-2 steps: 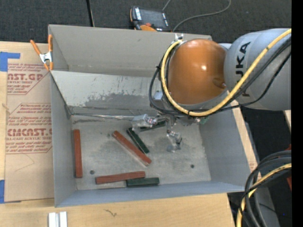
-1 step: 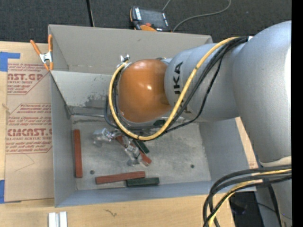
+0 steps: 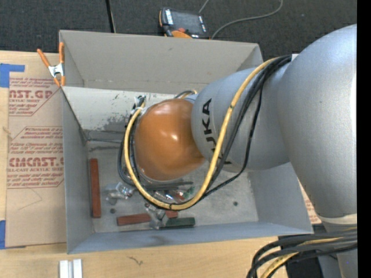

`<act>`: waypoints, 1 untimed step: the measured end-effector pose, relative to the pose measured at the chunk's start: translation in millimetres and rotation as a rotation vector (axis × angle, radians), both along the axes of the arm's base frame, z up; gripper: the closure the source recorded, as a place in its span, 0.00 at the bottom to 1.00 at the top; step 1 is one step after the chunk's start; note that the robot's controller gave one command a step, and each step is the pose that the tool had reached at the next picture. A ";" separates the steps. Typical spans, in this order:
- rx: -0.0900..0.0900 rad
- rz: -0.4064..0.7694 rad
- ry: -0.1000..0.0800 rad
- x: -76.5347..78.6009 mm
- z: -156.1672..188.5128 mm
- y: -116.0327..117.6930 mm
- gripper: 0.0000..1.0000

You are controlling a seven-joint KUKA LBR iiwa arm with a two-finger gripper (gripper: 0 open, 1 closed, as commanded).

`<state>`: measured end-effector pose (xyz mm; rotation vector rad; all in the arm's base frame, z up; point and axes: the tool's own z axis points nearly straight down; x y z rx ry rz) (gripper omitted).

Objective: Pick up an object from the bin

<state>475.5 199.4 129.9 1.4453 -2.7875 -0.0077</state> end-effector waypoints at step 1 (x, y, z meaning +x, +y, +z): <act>-0.003 -0.013 -0.002 4.9 -51.5 -10.6 0.00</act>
Offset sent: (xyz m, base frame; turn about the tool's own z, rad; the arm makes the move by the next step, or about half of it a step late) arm 0.0058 -0.0112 -0.0486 0.0132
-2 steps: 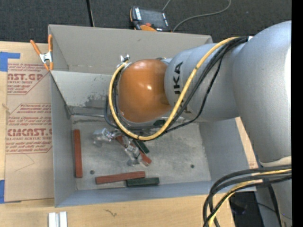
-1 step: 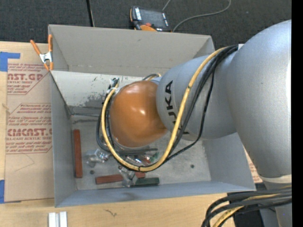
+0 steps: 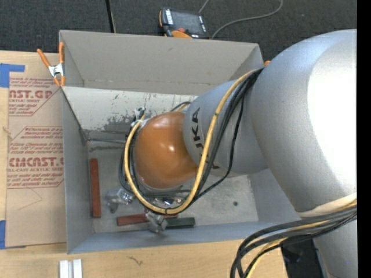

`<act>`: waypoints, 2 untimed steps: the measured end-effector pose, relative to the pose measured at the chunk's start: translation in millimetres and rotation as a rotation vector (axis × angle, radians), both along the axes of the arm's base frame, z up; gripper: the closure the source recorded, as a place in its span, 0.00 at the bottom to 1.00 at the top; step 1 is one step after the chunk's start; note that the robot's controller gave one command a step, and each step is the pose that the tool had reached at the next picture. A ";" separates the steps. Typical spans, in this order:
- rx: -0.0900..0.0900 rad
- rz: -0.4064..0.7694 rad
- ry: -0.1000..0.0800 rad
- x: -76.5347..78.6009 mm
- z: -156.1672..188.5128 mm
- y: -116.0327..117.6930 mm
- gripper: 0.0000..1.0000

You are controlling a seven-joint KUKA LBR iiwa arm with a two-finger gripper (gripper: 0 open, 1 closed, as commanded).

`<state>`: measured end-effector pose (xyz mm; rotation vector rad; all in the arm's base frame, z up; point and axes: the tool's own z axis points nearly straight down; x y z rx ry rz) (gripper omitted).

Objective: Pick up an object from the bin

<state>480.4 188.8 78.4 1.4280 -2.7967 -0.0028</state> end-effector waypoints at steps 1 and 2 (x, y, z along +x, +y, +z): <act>0.003 -0.001 -0.008 2.1 3.5 1.0 1.00; 0.001 0.431 -0.009 19.7 137.8 -34.3 1.00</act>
Offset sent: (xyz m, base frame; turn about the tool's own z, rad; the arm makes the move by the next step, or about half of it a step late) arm 0.0000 0.0000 0.0000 0.0000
